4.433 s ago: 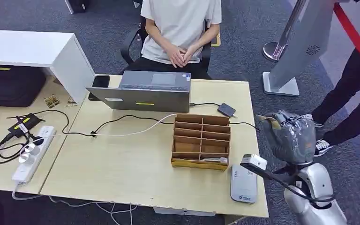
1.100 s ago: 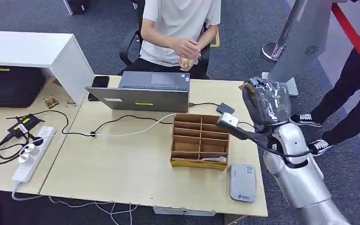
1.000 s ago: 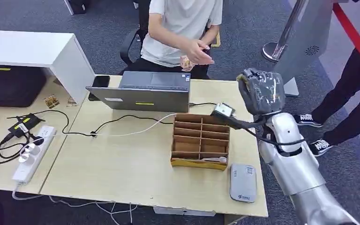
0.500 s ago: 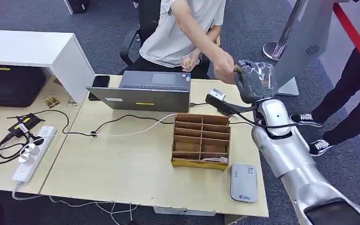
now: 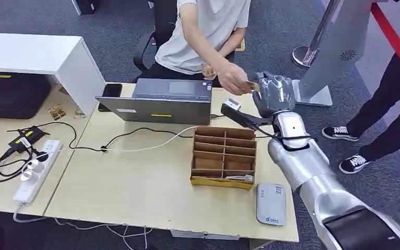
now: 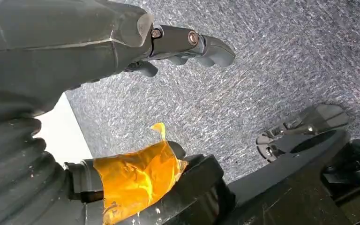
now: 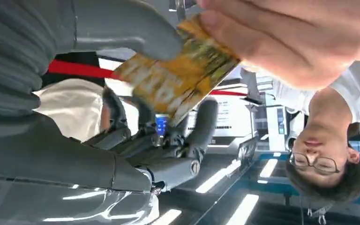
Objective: Pass the card to the sensor for recognition and then transmit it.
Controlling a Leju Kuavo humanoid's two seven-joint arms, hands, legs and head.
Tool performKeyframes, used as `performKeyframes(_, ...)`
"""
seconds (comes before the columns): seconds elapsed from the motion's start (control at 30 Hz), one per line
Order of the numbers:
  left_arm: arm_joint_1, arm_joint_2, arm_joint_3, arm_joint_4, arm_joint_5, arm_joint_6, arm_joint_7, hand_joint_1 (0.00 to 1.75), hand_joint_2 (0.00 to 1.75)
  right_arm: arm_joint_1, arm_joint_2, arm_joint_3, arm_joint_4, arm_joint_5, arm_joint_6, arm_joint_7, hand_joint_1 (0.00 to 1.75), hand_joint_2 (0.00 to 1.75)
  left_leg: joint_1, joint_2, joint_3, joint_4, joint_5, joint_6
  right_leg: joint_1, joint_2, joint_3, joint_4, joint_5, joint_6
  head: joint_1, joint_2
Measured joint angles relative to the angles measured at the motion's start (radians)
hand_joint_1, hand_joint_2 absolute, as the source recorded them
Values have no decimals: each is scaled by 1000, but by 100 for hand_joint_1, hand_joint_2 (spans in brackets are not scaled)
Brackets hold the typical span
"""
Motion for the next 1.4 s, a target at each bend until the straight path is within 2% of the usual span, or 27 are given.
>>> performKeyframes(0.23,1,0,0,0,12,5,0,0,175,10,14,2,-3,-5,2,-30,0,175,0,0,0,0,0,0,0,0,0,0,0,0,0,0)
performKeyframes(0.9,2,0,0,0,15,5,0,0,175,21,19,4,-10,-4,2,-33,0,175,0,0,0,0,0,0,0,0,0,0,0,0,0,0)
performKeyframes(1.03,2,0,0,0,25,8,-1,0,175,29,19,5,-27,-22,-1,-56,0,175,0,0,0,0,0,0,0,0,0,0,0,0,0,0)
performKeyframes(1.13,6,1,1,0,45,13,-10,0,175,68,15,5,-97,-71,-12,-95,0,175,0,0,1,0,0,0,0,0,0,0,0,0,0,0)
performKeyframes(1.23,18,2,10,0,80,14,-25,0,175,145,-17,6,-221,-115,-32,-133,0,175,0,0,0,0,0,0,0,-1,0,-1,0,0,0,0)
performKeyframes(1.33,31,4,34,0,123,19,-34,0,175,269,-79,4,-390,-137,-79,-184,0,175,0,-1,1,0,-1,1,0,-2,1,-3,-2,1,-1,0)
performKeyframes(1.4,45,6,60,0,160,25,-37,0,175,406,-136,-13,-552,-126,-108,-245,0,175,1,-3,1,0,-3,3,1,-5,3,-4,-3,1,0,0)
